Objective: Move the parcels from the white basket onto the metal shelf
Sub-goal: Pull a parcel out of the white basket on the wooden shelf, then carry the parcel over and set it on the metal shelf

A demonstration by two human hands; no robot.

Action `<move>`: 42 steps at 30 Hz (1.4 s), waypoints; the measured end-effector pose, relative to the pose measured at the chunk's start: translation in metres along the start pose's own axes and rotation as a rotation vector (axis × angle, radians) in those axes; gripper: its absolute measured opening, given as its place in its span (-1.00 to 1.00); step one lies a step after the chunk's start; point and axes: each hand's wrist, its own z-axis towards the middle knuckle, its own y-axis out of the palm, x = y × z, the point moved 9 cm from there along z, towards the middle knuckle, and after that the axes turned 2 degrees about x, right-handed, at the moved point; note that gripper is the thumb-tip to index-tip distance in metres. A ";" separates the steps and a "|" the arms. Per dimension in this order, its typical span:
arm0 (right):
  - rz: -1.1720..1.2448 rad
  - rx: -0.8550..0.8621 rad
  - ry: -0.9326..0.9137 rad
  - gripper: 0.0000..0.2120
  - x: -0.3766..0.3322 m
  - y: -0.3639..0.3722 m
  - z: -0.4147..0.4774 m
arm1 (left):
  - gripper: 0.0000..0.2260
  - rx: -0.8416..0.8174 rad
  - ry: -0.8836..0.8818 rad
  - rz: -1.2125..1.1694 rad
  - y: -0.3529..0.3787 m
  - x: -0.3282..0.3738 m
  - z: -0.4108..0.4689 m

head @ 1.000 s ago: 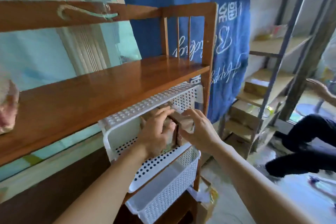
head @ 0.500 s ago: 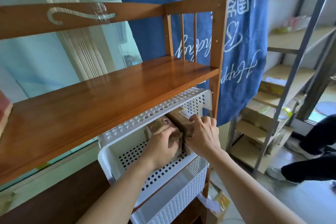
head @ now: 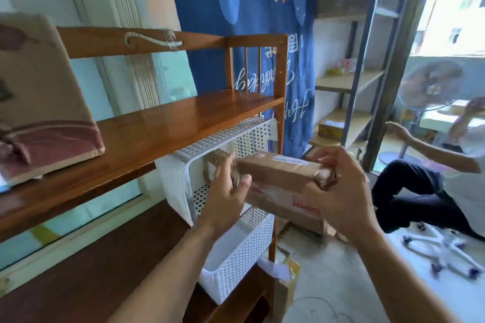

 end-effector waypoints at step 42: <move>1.086 -0.687 -0.073 -0.55 -0.510 0.155 -0.431 | -0.63 1.260 0.331 0.200 -0.520 0.102 -0.646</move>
